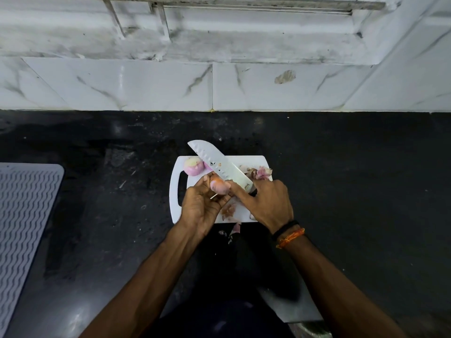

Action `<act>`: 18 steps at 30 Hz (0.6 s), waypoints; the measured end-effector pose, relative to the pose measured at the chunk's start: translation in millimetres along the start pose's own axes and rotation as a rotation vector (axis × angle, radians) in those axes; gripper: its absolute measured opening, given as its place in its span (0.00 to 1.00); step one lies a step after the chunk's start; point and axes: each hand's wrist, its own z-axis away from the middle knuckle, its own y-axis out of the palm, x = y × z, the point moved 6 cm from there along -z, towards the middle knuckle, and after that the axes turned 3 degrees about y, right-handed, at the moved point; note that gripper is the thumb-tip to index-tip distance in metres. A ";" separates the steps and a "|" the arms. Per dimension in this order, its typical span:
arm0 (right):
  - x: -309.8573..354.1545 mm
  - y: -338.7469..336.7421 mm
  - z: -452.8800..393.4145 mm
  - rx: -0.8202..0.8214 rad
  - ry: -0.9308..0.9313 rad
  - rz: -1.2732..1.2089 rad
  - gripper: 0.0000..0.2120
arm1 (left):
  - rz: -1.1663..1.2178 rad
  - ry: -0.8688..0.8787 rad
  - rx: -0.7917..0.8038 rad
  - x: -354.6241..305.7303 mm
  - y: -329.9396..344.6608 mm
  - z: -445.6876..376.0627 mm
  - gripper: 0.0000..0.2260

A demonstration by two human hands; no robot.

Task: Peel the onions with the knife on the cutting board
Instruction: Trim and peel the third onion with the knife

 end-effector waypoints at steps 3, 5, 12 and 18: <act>-2.6 -0.1 0.2 0.003 -0.020 0.008 0.34 | 0.024 -0.030 -0.075 4.5 -1.7 0.5 0.12; -4.9 0.9 1.8 0.023 -0.013 -0.014 0.31 | 0.058 -0.050 -0.125 6.4 -0.9 1.6 0.12; -11.6 11.1 7.0 0.102 -0.009 -0.047 0.28 | 0.129 -0.075 -0.263 6.3 -3.3 3.9 0.11; -12.8 7.2 10.3 0.060 0.039 -0.102 0.32 | 0.135 -0.082 -0.258 0.9 -5.9 2.0 0.09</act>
